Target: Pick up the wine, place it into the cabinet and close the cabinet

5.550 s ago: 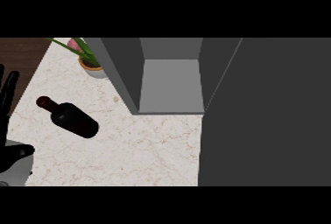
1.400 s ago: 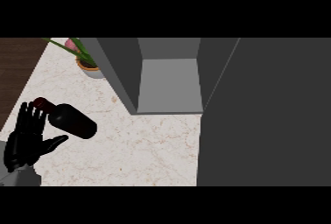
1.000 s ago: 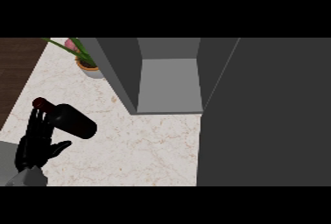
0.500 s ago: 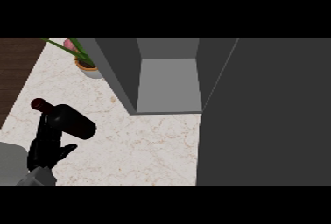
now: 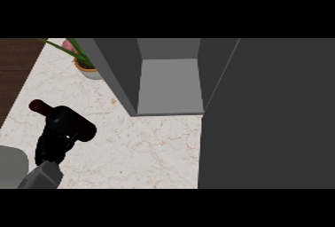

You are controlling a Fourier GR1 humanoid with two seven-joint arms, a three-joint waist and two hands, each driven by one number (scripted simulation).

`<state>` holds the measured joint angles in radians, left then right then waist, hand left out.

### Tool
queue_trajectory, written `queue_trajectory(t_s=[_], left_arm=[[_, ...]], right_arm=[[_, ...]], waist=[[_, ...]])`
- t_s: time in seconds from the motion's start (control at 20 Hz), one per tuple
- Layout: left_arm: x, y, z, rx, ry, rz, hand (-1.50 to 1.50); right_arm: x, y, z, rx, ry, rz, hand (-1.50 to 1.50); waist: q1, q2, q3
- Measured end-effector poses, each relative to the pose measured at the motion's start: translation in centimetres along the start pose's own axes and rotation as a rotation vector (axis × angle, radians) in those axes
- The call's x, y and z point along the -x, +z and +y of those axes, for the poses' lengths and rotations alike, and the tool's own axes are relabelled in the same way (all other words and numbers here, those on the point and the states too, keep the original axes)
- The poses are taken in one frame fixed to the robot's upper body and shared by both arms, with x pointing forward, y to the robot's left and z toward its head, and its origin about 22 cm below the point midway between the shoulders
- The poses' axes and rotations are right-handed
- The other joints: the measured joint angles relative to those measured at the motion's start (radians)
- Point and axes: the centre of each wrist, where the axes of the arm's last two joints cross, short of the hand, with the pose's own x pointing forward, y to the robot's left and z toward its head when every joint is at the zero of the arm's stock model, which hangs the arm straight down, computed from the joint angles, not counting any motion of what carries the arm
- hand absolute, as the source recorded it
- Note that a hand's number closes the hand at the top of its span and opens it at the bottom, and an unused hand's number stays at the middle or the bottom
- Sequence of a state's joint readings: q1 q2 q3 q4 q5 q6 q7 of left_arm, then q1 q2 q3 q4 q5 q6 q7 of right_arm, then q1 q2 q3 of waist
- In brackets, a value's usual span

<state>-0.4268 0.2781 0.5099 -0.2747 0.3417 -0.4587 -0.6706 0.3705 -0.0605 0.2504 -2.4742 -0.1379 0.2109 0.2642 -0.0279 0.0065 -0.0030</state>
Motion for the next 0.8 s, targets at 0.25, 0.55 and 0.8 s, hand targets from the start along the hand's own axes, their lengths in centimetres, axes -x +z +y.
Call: queue_trajectory(t_s=[0.25, 0.55, 0.8], left_arm=[[0.5, -0.3, -0.9, 0.066, 0.055, 0.050, 1.50], [0.3, -1.4, -2.2, 0.114, -0.031, 0.009, 1.50], [2.1, 0.2, -2.9, 0.193, -0.184, -0.045, 1.50]], right_arm=[[0.2, 0.1, 0.3, -0.003, -0.016, -0.002, -1.50], [0.1, 0.0, 0.2, -0.002, -0.003, 0.007, -1.50], [0.1, -0.1, 0.3, 0.005, -0.004, 0.006, -1.50]], waist=[[-0.002, 0.000, 0.000], [-0.002, 0.000, 0.000], [0.010, -0.007, 0.004]])
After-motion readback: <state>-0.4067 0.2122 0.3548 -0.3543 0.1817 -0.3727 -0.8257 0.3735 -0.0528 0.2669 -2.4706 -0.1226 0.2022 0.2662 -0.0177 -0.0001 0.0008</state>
